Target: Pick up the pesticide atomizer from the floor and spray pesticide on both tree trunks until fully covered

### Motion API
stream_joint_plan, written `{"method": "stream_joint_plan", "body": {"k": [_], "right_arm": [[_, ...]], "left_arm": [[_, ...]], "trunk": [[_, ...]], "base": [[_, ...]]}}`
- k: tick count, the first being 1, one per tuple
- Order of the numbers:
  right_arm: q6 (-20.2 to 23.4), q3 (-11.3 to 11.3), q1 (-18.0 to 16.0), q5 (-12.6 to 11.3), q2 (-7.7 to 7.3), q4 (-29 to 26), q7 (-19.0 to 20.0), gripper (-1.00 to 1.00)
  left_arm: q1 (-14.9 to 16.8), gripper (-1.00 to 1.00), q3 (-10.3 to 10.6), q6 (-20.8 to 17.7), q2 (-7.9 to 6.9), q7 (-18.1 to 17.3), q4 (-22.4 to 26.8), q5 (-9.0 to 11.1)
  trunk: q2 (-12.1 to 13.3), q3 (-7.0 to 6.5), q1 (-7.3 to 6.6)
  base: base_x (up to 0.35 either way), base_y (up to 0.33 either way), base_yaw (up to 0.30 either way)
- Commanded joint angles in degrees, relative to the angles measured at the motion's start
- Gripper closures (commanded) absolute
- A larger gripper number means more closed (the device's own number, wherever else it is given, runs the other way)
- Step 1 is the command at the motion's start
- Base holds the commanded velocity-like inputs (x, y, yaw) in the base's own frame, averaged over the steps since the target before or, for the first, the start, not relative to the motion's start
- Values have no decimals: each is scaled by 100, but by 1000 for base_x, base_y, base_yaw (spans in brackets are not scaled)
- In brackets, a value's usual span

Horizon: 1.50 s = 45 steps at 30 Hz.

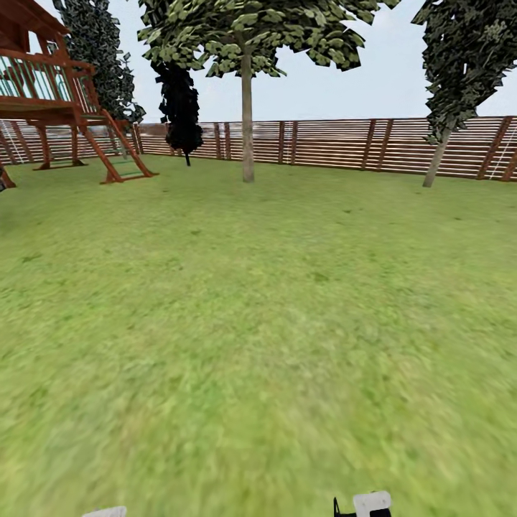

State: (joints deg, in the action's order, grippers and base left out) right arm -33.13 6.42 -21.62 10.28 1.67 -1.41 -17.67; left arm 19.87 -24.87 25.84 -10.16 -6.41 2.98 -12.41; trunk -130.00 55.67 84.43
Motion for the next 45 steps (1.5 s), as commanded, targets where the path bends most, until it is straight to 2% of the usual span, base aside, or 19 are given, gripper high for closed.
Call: {"method": "stream_joint_plan", "body": {"k": [1,45], "right_arm": [[0,1,0,0,0,0,0,-100],[0,3,0,0,0,-2,0,-100]], "left_arm": [[0,100,-2,0,3,0,1,1],[-1,100,-11,1,-3,0,1,10]], "trunk": [[0,0,0],[0,0,0]], "base": [[338,79,0],[338,79,0]]}}
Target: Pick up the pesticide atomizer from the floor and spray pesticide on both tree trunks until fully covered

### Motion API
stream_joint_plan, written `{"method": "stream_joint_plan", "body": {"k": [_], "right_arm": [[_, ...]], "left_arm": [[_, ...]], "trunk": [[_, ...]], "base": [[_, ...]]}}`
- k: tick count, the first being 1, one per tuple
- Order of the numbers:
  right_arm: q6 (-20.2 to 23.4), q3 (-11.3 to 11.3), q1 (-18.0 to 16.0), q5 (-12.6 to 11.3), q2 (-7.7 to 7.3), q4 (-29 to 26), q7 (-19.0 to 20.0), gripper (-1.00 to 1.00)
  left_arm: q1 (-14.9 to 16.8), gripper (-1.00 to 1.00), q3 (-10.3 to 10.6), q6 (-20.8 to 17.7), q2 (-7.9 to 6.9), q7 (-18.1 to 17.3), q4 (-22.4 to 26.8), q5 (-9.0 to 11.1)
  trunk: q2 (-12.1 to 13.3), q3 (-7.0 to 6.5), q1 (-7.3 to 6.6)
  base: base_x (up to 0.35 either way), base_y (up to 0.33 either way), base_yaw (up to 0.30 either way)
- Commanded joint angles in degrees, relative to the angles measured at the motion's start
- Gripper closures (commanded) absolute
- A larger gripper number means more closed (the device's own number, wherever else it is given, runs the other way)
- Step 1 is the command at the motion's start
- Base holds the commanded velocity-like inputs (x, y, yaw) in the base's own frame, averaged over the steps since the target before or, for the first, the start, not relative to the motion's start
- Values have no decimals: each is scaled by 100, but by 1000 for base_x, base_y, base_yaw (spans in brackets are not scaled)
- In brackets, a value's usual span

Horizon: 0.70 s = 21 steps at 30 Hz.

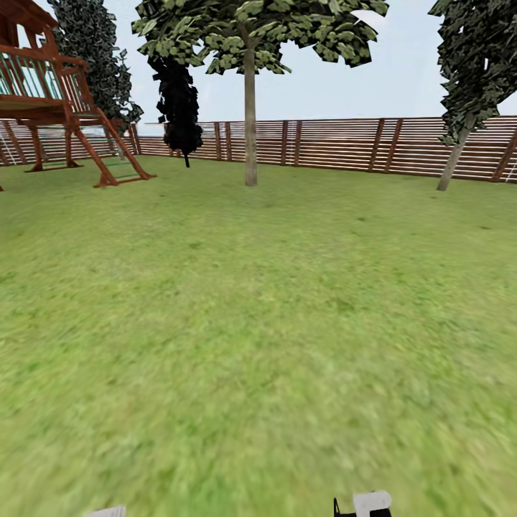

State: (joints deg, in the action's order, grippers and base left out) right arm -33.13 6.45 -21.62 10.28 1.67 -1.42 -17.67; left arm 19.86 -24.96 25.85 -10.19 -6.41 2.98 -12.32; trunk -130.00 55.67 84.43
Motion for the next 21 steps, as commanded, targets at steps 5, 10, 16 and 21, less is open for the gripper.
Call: {"method": "stream_joint_plan", "body": {"k": [5,10,16,21], "right_arm": [[0,-1,0,0,0,1,0,-100],[0,-2,0,0,0,2,0,-100],[0,-1,0,0,0,2,0,-100],[0,-3,0,0,0,2,0,-100]], "left_arm": [[0,100,0,1,0,-1,1,1],[0,100,-1,-1,0,-1,1,2],[0,100,-2,-1,0,-1,1,-4],[0,100,-2,-1,0,-1,1,-2]], "trunk": [[0,0,0],[0,0,0],[0,0,0],[0,0,0]], "base": [[338,58,0],[338,5,0],[338,0,0],[338,0,0]]}}
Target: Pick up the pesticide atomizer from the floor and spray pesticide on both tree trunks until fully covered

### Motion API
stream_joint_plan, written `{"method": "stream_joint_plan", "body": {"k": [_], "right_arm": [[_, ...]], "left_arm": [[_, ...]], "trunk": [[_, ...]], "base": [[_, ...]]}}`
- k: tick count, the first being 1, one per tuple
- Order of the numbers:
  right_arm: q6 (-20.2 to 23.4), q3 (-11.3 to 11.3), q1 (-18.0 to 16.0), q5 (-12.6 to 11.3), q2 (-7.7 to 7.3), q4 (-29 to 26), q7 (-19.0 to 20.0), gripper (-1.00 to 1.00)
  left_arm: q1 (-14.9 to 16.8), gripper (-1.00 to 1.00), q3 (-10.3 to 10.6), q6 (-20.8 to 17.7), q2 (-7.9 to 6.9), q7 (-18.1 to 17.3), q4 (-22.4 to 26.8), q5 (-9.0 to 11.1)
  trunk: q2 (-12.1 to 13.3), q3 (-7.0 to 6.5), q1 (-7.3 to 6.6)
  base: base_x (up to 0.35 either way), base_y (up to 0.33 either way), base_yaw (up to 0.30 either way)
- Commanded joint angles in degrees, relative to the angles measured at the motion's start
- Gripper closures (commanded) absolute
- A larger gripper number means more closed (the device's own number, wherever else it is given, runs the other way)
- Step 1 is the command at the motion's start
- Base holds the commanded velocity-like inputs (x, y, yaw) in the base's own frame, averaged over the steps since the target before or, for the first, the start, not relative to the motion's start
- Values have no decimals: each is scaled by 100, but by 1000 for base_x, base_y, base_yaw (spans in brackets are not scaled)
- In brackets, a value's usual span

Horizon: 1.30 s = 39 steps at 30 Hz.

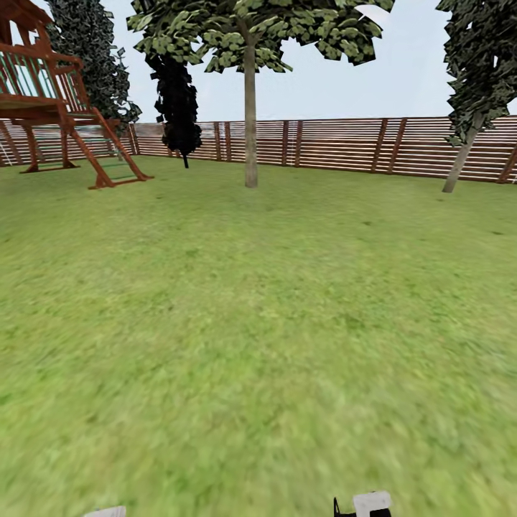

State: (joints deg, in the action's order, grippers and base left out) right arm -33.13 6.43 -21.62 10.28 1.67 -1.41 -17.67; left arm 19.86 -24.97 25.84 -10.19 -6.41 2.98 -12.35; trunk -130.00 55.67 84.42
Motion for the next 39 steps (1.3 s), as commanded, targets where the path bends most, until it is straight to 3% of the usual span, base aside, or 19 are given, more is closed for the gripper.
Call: {"method": "stream_joint_plan", "body": {"k": [1,39], "right_arm": [[0,0,0,0,0,0,0,-100],[0,0,0,0,0,0,0,-100]], "left_arm": [[0,100,0,0,0,-1,1,1],[0,100,-13,4,-34,-4,1,13]], "trunk": [[0,0,0],[0,0,0]], "base": [[338,0,0],[338,0,0]]}}
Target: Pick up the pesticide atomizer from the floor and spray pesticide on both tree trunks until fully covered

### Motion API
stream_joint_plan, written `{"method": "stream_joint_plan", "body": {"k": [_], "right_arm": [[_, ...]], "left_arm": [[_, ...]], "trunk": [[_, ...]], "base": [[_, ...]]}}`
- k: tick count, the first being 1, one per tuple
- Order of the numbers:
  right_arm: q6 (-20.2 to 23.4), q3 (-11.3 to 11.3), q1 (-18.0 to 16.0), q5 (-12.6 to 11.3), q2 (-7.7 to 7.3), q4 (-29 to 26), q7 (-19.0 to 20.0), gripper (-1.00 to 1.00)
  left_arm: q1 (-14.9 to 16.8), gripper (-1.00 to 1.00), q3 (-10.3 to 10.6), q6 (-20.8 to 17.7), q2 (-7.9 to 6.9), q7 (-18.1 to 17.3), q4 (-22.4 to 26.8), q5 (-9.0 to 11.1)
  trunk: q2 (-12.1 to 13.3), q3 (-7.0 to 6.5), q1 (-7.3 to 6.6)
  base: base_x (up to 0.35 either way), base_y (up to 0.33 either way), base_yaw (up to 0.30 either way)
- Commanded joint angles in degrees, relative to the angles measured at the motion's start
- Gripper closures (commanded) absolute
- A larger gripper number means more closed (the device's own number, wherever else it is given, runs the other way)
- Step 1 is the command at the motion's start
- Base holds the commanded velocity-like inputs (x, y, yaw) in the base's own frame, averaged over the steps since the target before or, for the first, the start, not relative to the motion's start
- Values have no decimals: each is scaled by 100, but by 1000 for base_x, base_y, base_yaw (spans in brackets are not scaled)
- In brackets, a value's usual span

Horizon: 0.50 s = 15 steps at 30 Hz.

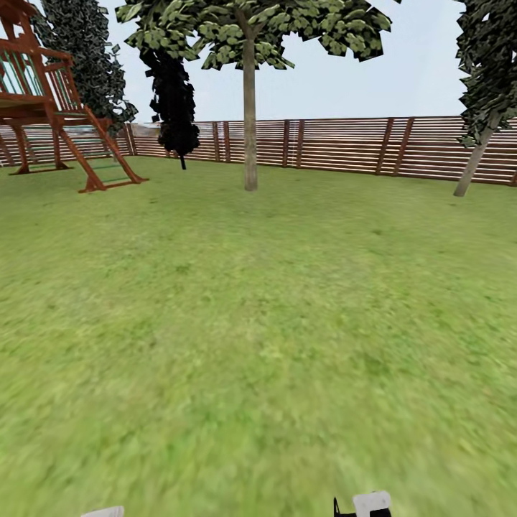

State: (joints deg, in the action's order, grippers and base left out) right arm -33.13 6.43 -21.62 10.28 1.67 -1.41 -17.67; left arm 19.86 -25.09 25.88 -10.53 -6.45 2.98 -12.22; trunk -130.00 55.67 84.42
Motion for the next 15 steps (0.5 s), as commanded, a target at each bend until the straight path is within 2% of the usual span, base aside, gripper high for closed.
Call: {"method": "stream_joint_plan", "body": {"k": [1,15], "right_arm": [[0,1,0,0,0,0,0,-100],[0,-1,0,0,0,0,0,-100]], "left_arm": [[0,100,2,-2,4,1,1,-2],[0,100,4,-4,30,12,9,-8]], "trunk": [[0,0,0],[0,0,0]], "base": [[338,0,0],[338,0,0]]}}
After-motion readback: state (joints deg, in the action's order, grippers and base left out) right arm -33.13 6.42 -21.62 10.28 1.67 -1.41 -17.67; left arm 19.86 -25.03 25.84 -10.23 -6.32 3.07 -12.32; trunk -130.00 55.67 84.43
